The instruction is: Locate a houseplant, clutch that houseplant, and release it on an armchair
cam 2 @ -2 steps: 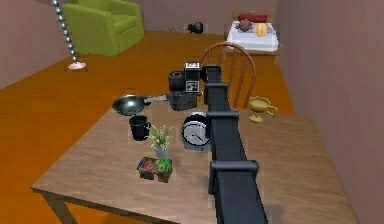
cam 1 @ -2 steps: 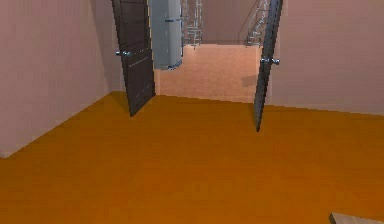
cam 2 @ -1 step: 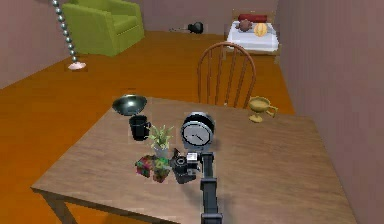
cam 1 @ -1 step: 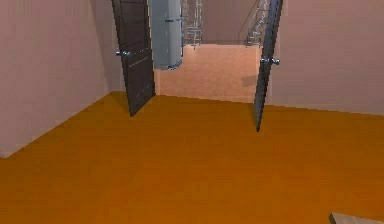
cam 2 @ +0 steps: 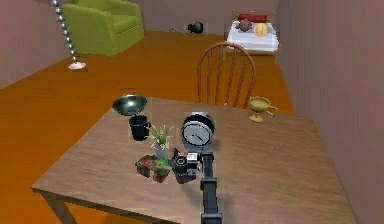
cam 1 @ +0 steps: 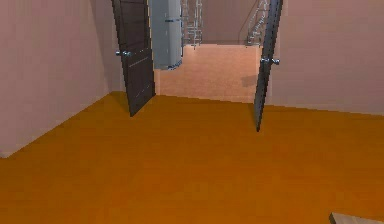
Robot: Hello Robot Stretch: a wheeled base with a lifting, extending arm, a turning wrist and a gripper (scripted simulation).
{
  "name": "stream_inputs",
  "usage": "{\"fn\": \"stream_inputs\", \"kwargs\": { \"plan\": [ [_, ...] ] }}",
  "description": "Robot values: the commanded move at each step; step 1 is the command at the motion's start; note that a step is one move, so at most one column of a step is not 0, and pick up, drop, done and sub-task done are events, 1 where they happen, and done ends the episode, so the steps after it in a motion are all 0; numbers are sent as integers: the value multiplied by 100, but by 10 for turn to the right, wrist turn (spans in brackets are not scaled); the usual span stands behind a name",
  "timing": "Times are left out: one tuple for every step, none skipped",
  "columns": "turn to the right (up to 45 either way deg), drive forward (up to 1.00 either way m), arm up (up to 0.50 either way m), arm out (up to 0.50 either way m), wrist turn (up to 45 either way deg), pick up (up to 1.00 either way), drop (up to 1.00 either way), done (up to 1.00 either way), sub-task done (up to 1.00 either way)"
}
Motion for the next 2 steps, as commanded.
{"fn": "stream_inputs", "kwargs": {
  "plan": [
    [0, 0, 10, 0, 0, 0, 0, 0, 0],
    [0, 0, 26, 0, 0, 0, 0, 0, 0]
  ]
}}
